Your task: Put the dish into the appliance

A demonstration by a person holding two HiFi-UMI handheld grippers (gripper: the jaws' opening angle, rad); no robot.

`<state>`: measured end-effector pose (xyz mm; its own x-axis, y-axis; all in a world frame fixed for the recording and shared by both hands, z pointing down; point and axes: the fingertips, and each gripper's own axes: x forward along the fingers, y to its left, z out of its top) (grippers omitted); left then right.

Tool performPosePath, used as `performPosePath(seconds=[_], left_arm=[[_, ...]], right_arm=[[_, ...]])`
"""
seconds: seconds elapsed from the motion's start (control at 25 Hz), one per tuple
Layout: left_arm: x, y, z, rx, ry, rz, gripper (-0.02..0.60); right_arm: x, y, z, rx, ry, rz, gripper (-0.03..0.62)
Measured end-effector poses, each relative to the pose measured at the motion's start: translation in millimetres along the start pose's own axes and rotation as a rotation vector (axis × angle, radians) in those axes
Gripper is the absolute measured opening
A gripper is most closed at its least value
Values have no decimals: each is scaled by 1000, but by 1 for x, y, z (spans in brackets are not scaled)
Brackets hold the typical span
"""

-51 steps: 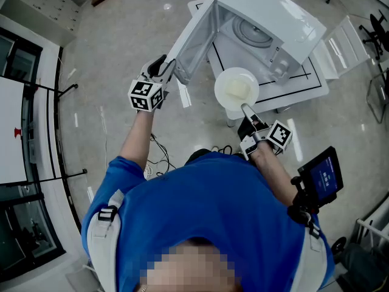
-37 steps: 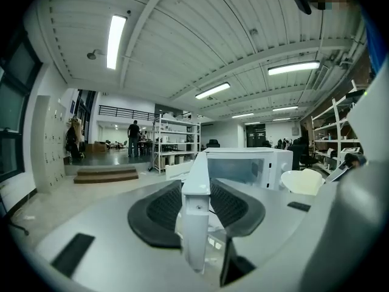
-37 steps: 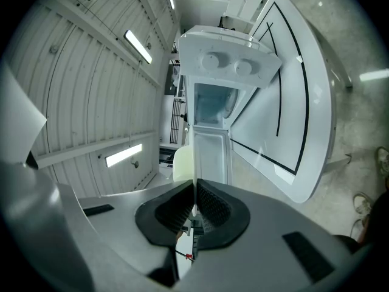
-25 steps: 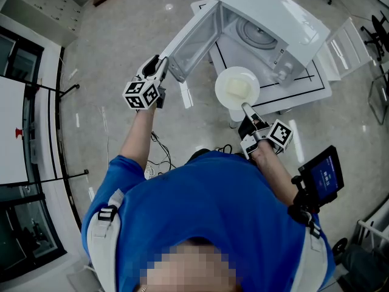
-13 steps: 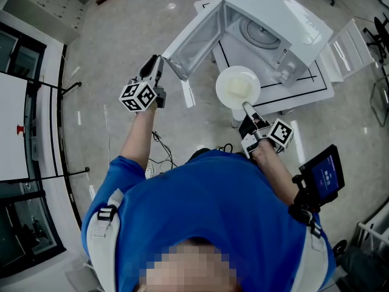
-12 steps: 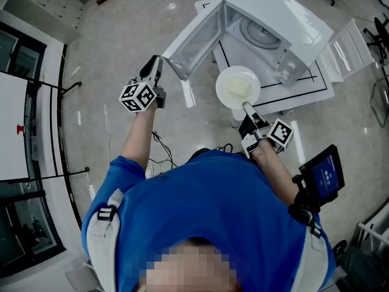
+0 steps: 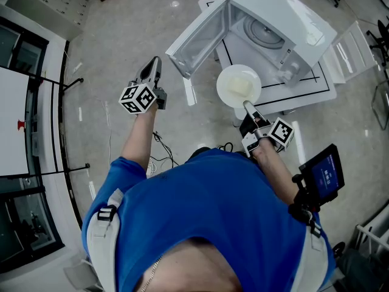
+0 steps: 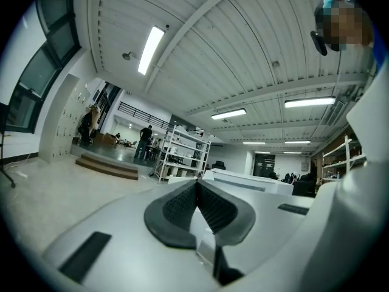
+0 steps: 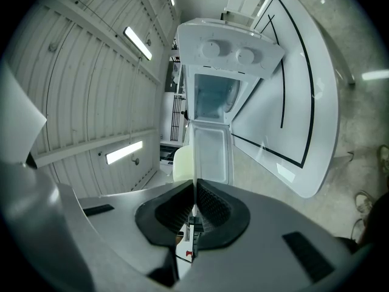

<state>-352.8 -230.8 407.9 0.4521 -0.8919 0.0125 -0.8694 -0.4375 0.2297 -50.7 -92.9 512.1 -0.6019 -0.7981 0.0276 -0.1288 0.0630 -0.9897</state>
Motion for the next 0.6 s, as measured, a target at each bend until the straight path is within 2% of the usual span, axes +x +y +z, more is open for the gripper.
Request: performPosePath(seconds=[0.36,0.6], left_arm=[[-3,-7,-3,20,27,-21,6],[-6,-15,-8,0,22,-51,6]], right_arm=[[2,3,-1,4,0,5,14],[5,2,-1,5,1,6,14]])
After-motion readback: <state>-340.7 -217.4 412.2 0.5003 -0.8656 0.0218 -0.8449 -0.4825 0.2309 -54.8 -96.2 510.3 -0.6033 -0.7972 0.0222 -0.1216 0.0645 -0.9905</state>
